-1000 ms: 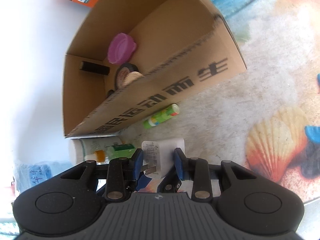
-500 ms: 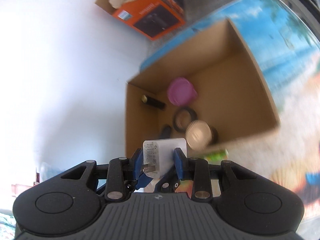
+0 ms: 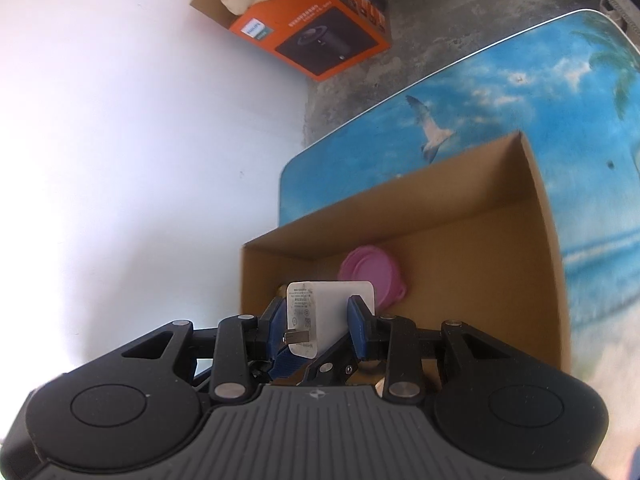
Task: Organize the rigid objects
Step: 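Lower the plug adapter into the box and open the right tool, then move the right tool to the green glue stick and close on it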
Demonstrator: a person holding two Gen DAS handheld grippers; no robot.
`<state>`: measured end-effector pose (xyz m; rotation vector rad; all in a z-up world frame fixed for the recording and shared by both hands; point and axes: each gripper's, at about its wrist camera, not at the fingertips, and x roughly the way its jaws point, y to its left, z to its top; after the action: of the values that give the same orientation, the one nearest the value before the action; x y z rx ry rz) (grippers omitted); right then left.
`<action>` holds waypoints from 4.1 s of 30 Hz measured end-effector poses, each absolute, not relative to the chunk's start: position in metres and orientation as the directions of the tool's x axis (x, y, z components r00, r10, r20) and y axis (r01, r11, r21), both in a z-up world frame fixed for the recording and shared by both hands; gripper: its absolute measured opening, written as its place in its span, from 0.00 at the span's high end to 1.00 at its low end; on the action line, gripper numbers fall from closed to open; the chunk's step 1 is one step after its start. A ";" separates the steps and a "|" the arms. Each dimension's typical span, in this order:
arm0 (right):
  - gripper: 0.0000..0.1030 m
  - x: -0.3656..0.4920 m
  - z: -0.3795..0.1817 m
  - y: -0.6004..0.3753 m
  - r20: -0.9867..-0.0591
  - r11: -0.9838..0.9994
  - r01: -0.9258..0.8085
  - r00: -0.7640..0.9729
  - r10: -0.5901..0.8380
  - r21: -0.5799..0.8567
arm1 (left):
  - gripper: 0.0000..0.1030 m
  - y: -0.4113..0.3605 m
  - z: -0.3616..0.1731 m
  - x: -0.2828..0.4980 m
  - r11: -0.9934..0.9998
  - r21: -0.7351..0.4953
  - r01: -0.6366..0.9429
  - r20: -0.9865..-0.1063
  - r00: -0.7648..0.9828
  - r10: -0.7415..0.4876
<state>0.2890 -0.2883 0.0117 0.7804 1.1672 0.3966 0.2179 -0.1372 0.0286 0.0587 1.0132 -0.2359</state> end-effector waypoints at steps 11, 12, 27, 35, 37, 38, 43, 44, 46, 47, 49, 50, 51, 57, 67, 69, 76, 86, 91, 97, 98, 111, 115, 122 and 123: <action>0.65 0.344 -0.033 -0.285 -0.748 0.759 0.083 0.265 0.608 0.646 | 0.74 -0.149 -0.015 0.267 0.978 -0.070 0.198 -0.894 0.423 -0.150; 0.65 0.346 -0.035 -0.283 -0.754 0.766 0.073 0.261 0.603 0.639 | 0.74 -0.150 -0.017 0.270 0.978 -0.068 0.197 -0.895 0.422 -0.148; 0.64 0.351 -0.045 -0.279 -0.785 0.807 0.043 0.269 0.558 0.588 | 0.54 -0.149 -0.027 0.277 0.974 -0.024 0.227 -0.896 0.427 -0.121; 0.63 0.322 -0.002 -0.314 -0.720 0.770 0.082 0.430 0.545 0.632 | 0.29 -0.140 0.013 0.250 0.970 -0.023 0.241 -0.847 0.511 -0.147; 0.63 0.309 0.009 -0.324 -0.705 0.759 0.104 0.466 0.534 0.643 | 0.26 -0.138 0.024 0.238 0.965 -0.029 0.262 -0.833 0.526 -0.168; 0.63 0.302 0.015 -0.329 -0.698 0.753 0.114 0.485 0.527 0.648 | 0.25 -0.138 0.031 0.230 0.961 -0.028 0.276 -0.826 0.535 -0.178; 0.63 0.253 0.034 -0.344 -0.671 0.722 0.166 0.549 0.499 0.672 | 0.24 -0.132 0.053 0.197 0.945 -0.014 0.328 -0.784 0.583 -0.214; 0.63 0.241 0.036 -0.345 -0.666 0.713 0.177 0.557 0.495 0.678 | 0.24 -0.131 0.059 0.188 0.941 -0.020 0.337 -0.774 0.591 -0.228; 0.63 0.218 0.039 -0.346 -0.662 0.700 0.197 0.570 0.488 0.686 | 0.24 -0.131 0.066 0.179 0.933 -0.039 0.358 -0.757 0.598 -0.261; 0.63 0.206 0.041 -0.346 -0.660 0.696 0.206 0.576 0.482 0.688 | 0.23 -0.129 0.069 0.170 0.927 -0.049 0.372 -0.748 0.602 -0.281; 0.63 0.181 0.045 -0.347 -0.655 0.688 0.219 0.590 0.472 0.692 | 0.23 -0.126 0.076 0.153 0.915 -0.063 0.399 -0.732 0.605 -0.314; 0.63 0.169 0.046 -0.347 -0.654 0.686 0.225 0.598 0.463 0.692 | 0.23 -0.125 0.078 0.145 0.909 -0.065 0.411 -0.726 0.605 -0.326; 0.63 0.155 0.048 -0.346 -0.652 0.688 0.227 0.608 0.452 0.689 | 0.22 -0.125 0.078 0.139 0.906 -0.065 0.417 -0.722 0.607 -0.331; 0.63 0.086 0.037 -0.332 -0.703 0.709 0.290 0.590 0.396 0.643 | 0.16 -0.117 0.075 0.094 0.877 -0.071 0.475 -0.739 0.565 -0.366; 0.63 0.058 -0.020 -0.298 -0.783 0.739 0.348 0.491 0.381 0.577 | 0.16 -0.116 0.023 0.056 0.858 -0.083 0.506 -0.821 0.454 -0.347; 0.63 0.065 -0.030 -0.291 -0.794 0.757 0.332 0.473 0.382 0.562 | 0.17 -0.117 0.006 0.057 0.867 -0.062 0.494 -0.837 0.447 -0.315; 0.65 0.100 -0.056 -0.274 -0.792 0.803 0.243 0.463 0.397 0.545 | 0.23 -0.118 -0.036 0.067 0.894 -0.012 0.448 -0.867 0.440 -0.232; 0.65 0.140 -0.093 -0.249 -0.791 0.851 0.079 0.423 0.442 0.518 | 0.38 -0.108 -0.078 0.088 0.933 -0.033 0.359 -0.882 0.429 -0.197; 0.66 0.143 -0.099 -0.243 -0.775 0.851 -0.012 0.405 0.485 0.526 | 0.39 -0.104 -0.086 0.088 0.935 -0.068 0.347 -0.889 0.405 -0.215; 0.66 0.145 -0.098 -0.239 -0.775 0.831 -0.106 0.312 0.549 0.546 | 0.38 -0.100 -0.085 0.083 0.938 -0.083 0.337 -0.886 0.405 -0.224; 0.66 0.145 -0.098 -0.238 -0.777 0.827 -0.118 0.291 0.559 0.550 | 0.38 -0.101 -0.085 0.082 0.937 -0.086 0.338 -0.887 0.403 -0.226; 0.66 0.151 -0.084 -0.225 -0.779 0.823 -0.205 0.267 0.567 0.529 | 0.39 -0.091 -0.086 0.090 0.942 -0.121 0.312 -0.883 0.399 -0.246; 0.67 0.151 -0.096 -0.211 -0.789 0.813 -0.217 0.204 0.579 0.541 | 0.43 -0.088 -0.085 0.091 0.941 -0.149 0.305 -0.873 0.406 -0.270; 0.75 0.148 -0.102 -0.209 -0.785 0.796 -0.147 0.137 0.604 0.587 | 0.53 -0.081 -0.085 0.088 0.937 -0.198 0.289 -0.867 0.394 -0.305; 0.78 0.148 -0.102 -0.209 -0.786 0.796 -0.142 0.127 0.605 0.589 | 0.54 -0.081 -0.085 0.086 0.936 -0.196 0.292 -0.867 0.394 -0.305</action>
<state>0.1479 -0.2094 -0.1021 0.4186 1.3420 0.5669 0.0859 -0.0810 -0.0850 -0.0126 1.1027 -0.3785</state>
